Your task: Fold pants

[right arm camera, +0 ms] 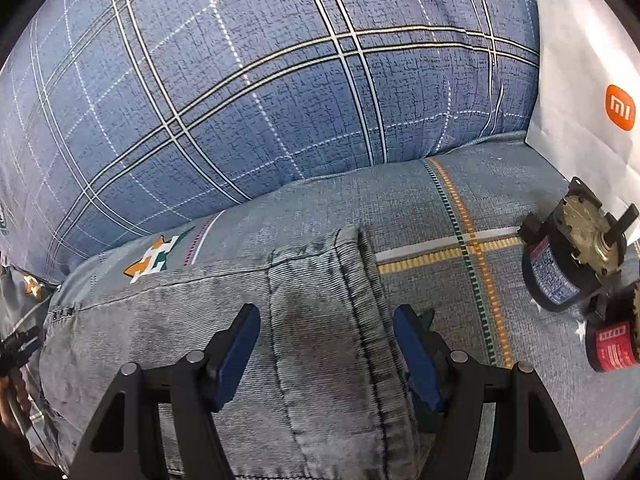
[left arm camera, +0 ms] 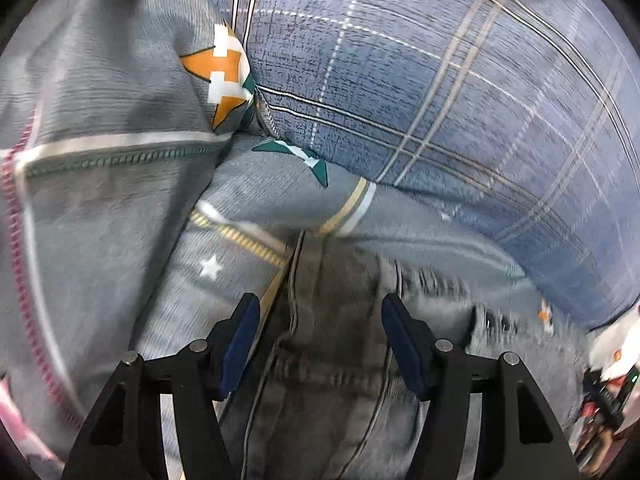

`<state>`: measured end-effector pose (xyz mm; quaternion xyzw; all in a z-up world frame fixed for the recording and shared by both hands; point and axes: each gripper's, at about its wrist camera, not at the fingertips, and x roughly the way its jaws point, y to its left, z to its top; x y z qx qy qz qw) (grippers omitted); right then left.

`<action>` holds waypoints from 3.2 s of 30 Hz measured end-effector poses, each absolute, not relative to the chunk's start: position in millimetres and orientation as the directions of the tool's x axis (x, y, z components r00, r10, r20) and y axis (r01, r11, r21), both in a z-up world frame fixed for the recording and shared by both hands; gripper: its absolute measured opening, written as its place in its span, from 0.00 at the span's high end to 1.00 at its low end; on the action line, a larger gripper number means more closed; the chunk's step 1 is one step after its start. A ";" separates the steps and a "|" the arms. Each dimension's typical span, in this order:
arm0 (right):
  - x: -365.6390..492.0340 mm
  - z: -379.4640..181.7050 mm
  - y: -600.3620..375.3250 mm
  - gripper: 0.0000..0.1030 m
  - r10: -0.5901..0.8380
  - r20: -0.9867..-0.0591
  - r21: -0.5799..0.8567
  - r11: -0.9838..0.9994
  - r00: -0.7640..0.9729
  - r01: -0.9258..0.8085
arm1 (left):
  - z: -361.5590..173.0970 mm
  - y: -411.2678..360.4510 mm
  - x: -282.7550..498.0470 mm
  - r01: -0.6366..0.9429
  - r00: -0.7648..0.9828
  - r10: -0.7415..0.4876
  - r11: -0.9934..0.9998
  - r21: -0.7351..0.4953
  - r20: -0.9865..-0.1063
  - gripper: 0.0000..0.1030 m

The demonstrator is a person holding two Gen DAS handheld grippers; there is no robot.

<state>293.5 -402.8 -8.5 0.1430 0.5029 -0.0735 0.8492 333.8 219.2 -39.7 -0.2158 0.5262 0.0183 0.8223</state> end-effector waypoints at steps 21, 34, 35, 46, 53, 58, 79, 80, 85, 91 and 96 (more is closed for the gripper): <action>341.1 -20.6 -399.1 0.71 -0.029 -0.917 0.075 0.967 0.397 0.245 | -61.3 221.7 364.3 -0.237 0.423 -0.206 0.914 -0.328 -0.882 0.73; 327.9 4.0 -392.2 0.80 -0.040 -0.890 0.076 0.969 0.454 0.235 | -30.4 232.0 347.9 -0.258 0.479 -0.158 0.915 -0.311 -0.863 0.98; 326.2 7.0 -393.0 0.80 -0.038 -0.886 0.082 0.968 0.461 0.237 | -27.9 232.0 345.4 -0.255 0.484 -0.159 0.915 -0.312 -0.861 0.98; 324.2 2.6 -411.1 0.35 0.019 -0.893 0.146 0.957 0.449 0.251 | -44.7 229.7 354.3 -0.286 0.424 -0.180 0.903 -0.320 -0.888 0.93; 335.7 -8.5 -403.6 0.61 0.025 -0.896 0.146 0.960 0.444 0.239 | -52.2 223.2 368.3 -0.275 0.436 -0.191 0.902 -0.333 -0.879 0.82; 334.4 -3.7 -400.1 0.81 0.016 -0.898 0.128 0.965 0.439 0.228 | -41.6 211.9 365.6 -0.245 0.458 -0.161 0.922 -0.298 -0.874 0.98; 315.1 37.0 -402.6 0.81 0.039 -0.846 0.188 0.955 0.532 0.228 | -2.5 228.2 353.5 -0.214 0.562 -0.212 0.896 -0.388 -0.799 0.98; 315.8 35.1 -403.4 0.81 0.037 -0.845 0.187 0.955 0.534 0.229 | -6.1 228.1 354.8 -0.216 0.559 -0.203 0.901 -0.377 -0.804 0.98; 319.2 24.3 -404.1 0.81 0.036 -0.851 0.183 0.955 0.523 0.233 | -19.3 228.2 361.6 -0.228 0.546 -0.198 0.900 -0.371 -0.814 0.98; 317.8 27.3 -403.5 0.81 0.040 -0.843 0.194 0.953 0.536 0.234 | -3.8 227.7 351.0 -0.210 0.579 -0.214 0.893 -0.398 -0.787 0.98; 297.8 63.8 -402.2 0.81 0.043 -0.804 0.219 0.949 0.593 0.228 | 45.0 228.9 311.2 -0.174 0.643 -0.240 0.880 -0.443 -0.728 0.98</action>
